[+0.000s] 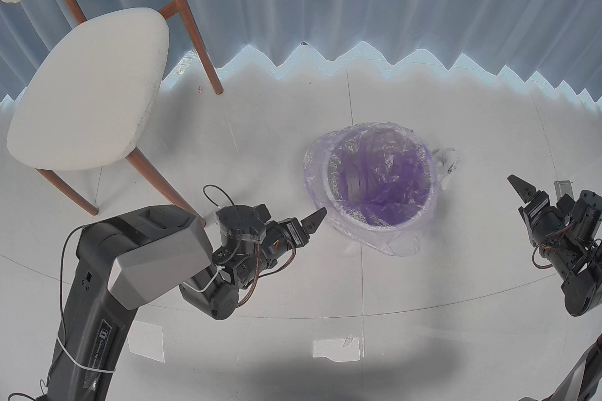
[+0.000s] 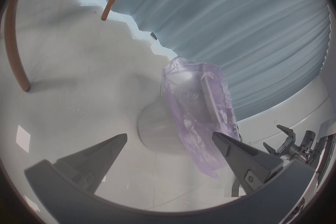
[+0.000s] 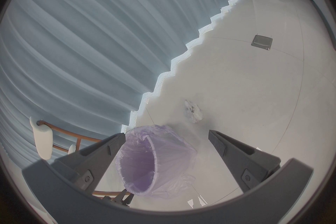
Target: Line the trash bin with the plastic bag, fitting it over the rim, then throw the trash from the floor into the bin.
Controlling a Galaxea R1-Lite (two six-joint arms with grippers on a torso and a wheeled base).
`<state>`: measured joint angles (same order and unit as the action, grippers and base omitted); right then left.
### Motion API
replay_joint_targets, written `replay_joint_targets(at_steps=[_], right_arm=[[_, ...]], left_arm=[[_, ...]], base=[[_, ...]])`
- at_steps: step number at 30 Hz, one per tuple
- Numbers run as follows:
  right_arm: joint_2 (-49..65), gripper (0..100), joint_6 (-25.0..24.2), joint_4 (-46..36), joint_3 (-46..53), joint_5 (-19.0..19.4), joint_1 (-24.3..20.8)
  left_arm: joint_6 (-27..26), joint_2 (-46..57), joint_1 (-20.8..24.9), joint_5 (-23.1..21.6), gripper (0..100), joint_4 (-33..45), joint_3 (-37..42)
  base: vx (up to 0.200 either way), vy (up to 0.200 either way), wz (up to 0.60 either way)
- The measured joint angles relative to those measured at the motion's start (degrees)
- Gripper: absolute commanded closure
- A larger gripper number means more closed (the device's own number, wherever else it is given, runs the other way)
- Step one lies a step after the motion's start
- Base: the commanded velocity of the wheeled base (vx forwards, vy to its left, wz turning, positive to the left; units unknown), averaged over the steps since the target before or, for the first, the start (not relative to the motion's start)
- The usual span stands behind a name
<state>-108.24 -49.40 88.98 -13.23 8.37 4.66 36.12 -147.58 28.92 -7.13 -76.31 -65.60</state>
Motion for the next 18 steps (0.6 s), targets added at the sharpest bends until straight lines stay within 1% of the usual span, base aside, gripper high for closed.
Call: replay_joint_targets(at_steps=[4, 13, 14, 18], right_arm=[[0.0, 0, 0.0, 0.0, 0.1, 0.0, 0.1], [0.3, 0, 0.0, 0.0, 0.6, 0.0, 0.9], [0.4, 0, 0.0, 0.0, 0.8, 0.0, 1.0], [0.8, 0, 0.0, 0.0, 1.8, 0.0, 1.4]], left_arm=[[0.0, -0.8, 0.1, 0.2, 0, 3.5, -3.7], [0.0, -3.0, 0.3, 0.4, 0, 7.0, -11.5], [0.0, -3.4, 0.4, 0.4, 100, 7.4, -12.4], [0.0, -4.6, 0.6, 0.6, 100, 8.8, -15.0]], base=[[0.0, 0.0, 0.0], [0.0, 0.0, 0.0], [0.0, 0.0, 0.0], [0.0, 0.0, 0.0]])
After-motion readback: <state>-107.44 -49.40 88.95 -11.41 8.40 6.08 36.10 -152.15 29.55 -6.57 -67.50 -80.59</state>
